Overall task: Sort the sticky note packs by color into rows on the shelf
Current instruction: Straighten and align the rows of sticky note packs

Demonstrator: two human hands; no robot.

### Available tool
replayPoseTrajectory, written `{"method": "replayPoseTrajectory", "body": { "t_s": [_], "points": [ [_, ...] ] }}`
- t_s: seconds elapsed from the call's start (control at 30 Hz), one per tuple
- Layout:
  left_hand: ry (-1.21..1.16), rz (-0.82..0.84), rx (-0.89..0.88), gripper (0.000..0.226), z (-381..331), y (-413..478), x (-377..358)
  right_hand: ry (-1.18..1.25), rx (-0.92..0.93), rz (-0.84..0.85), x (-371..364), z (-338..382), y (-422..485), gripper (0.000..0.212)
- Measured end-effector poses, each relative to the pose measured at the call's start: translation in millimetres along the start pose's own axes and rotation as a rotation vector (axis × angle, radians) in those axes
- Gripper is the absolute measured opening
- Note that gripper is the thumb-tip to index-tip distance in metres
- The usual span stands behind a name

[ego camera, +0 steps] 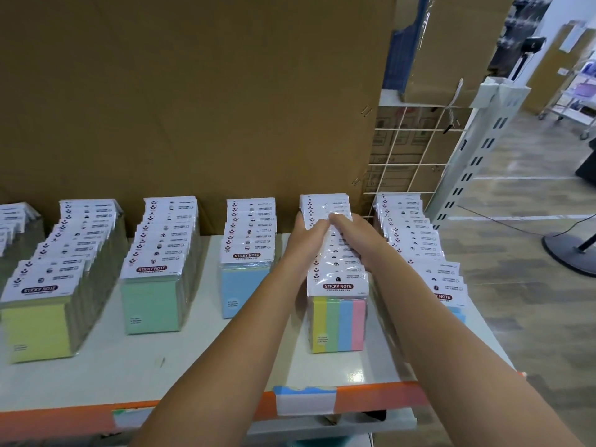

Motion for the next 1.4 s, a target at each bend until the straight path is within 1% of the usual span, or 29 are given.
{"method": "replayPoseTrajectory", "body": {
  "t_s": [0.1, 0.2, 0.3, 0.4, 0.47, 0.57, 0.7, 0.77, 0.87, 0.97, 1.07, 1.17, 1.23, 1.3, 1.33, 1.37, 1.4],
  "points": [
    [0.002, -0.008, 0.004, 0.046, 1, 1, 1, -0.03, -0.003, -0.005, -2, 1, 0, 0.031],
    [0.01, -0.033, 0.01, 0.045, 0, 2, 4, 0.056, -0.048, -0.006, 0, -3, 1, 0.029],
    [0.044, -0.073, 0.023, 0.05, -5, 1, 7, 0.115, -0.098, -0.005, 0, -5, -1, 0.031],
    [0.048, -0.036, 0.044, 0.049, -9, -2, 2, 0.135, -0.089, 0.039, -3, -2, -2, 0.036],
    [0.054, -0.031, 0.045, 0.045, -11, -5, 1, 0.152, -0.121, 0.043, -3, -2, -6, 0.035],
    [0.107, -0.064, 0.03, 0.042, -18, -14, 3, 0.147, -0.145, 0.004, 0, -1, -17, 0.034],
    [0.237, -0.138, -0.008, 0.045, -16, -37, 11, 0.065, -0.104, -0.093, 3, -4, -40, 0.034],
    [0.276, -0.159, -0.032, 0.041, -4, -51, 18, 0.059, -0.066, -0.107, 2, -11, -54, 0.034],
    [0.192, -0.103, -0.063, 0.033, 14, -69, 17, 0.073, -0.034, -0.113, -2, -25, -70, 0.032],
    [0.042, -0.026, -0.041, 0.044, 25, -76, 6, 0.163, -0.033, -0.088, -15, -34, -78, 0.029],
    [-0.026, -0.042, -0.041, 0.049, 26, -79, 2, 0.236, -0.044, -0.1, -18, -38, -81, 0.032],
    [-0.042, -0.103, -0.041, 0.048, 27, -84, 7, 0.291, -0.032, -0.113, -16, -42, -90, 0.036],
    [0.011, -0.118, -0.054, 0.047, 33, -93, 13, 0.251, 0.012, -0.119, -19, -47, -102, 0.036],
    [0.116, -0.066, -0.09, 0.042, 41, -108, 17, 0.195, 0.068, -0.105, -24, -56, -117, 0.038],
    [0.182, -0.017, -0.102, 0.041, 46, -116, 18, 0.111, 0.099, -0.111, -24, -61, -125, 0.042],
    [0.259, 0.041, -0.112, 0.045, 50, -124, 18, -0.018, 0.129, -0.124, -21, -65, -132, 0.047],
    [0.348, 0.093, -0.128, 0.056, 54, -131, 19, -0.141, 0.151, -0.132, -20, -68, -138, 0.053]
  ]
}}
Point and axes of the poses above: each hand's wrist, its own y-axis towards the middle knuckle, its own x-axis out of the back of the hand, z = x × y, the point moved 7 cm from there along y, towards the middle knuckle, and after that the axes turned 9 degrees about -y, right-handed, at the moved point
